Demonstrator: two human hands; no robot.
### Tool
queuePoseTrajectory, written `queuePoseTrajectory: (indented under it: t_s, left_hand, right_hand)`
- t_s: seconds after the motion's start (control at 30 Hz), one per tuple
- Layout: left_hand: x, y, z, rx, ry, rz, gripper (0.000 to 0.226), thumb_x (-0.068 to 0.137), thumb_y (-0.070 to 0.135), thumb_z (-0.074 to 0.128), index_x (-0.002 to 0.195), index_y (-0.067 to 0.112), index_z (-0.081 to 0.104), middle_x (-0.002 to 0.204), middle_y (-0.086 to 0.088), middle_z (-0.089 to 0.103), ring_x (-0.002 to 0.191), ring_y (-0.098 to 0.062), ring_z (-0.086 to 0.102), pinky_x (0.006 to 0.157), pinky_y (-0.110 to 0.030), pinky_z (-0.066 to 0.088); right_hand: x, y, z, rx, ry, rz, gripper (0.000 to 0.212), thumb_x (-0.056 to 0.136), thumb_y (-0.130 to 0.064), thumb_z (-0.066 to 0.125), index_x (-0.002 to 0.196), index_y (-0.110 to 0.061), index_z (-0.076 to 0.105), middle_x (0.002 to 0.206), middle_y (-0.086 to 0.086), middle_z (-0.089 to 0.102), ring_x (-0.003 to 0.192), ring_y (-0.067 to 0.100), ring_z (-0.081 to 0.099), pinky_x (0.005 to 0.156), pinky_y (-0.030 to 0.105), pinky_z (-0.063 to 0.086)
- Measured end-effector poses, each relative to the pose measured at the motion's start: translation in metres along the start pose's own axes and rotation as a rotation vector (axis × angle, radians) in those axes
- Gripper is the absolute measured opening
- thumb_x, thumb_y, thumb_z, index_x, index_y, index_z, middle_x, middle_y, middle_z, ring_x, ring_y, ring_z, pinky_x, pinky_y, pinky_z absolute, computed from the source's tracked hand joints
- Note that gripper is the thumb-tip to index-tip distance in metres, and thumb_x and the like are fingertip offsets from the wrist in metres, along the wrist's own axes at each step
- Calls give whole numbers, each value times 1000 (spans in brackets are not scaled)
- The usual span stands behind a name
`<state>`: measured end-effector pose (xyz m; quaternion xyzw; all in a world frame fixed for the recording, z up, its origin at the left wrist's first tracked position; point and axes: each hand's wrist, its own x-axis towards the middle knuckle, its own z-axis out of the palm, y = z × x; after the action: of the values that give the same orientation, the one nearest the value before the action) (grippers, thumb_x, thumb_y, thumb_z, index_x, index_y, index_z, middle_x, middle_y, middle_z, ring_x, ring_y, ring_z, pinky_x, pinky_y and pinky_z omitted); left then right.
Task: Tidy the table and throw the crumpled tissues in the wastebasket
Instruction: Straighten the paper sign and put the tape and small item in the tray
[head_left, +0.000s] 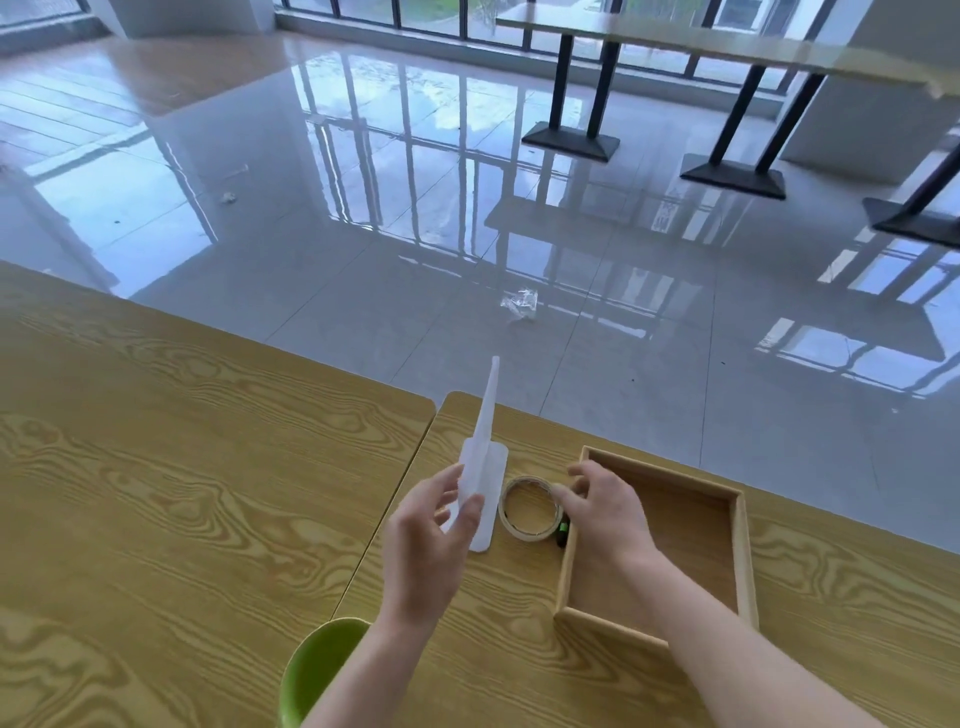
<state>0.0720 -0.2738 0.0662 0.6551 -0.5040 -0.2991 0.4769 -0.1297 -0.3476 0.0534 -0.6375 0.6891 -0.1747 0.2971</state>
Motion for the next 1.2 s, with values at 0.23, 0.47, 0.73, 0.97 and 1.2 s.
queuePoseTrajectory:
  t_s: [0.23, 0.47, 0.73, 0.97, 1.2]
  left_hand:
    - [3, -1, 9, 180, 102, 141, 22, 92, 17, 64, 113, 18, 71, 96, 11, 72, 83, -6, 67, 70, -35, 57]
    - [20, -11, 6, 252, 116, 192, 26, 92, 14, 63, 117, 15, 70, 91, 9, 71, 75, -8, 64, 65, -32, 55]
    - [39, -20, 2, 275, 183, 206, 15, 91, 13, 65, 105, 10, 70, 94, 8, 72, 75, -10, 66, 62, -26, 54]
    - [46, -24, 2, 253, 190, 206, 21, 92, 15, 63, 112, 13, 70, 96, 7, 73, 79, -9, 65, 66, -33, 56]
    - [46, -24, 2, 253, 193, 192, 22, 92, 19, 64, 113, 14, 71, 98, 9, 73, 79, -5, 64, 66, -30, 56]
  right_hand:
    - [81, -109, -8, 481, -165, -59, 79, 88, -61, 58, 152, -25, 29, 150, 9, 45, 135, 28, 46, 108, 54, 42]
    - [105, -126, 14, 430, -143, -48, 45, 91, -47, 56, 105, -4, 60, 85, 4, 57, 83, 22, 57, 91, 62, 50]
    - [113, -141, 21, 466, -116, -40, 39, 94, -48, 56, 102, -11, 62, 82, -2, 58, 96, 35, 65, 91, 58, 52]
    - [117, -145, 23, 494, -112, -36, 41, 93, -51, 56, 104, -12, 62, 86, 0, 59, 99, 35, 64, 92, 59, 51]
    - [117, -145, 23, 504, -119, -36, 40, 95, -49, 56, 105, -11, 62, 87, 1, 58, 96, 34, 63, 93, 59, 51]
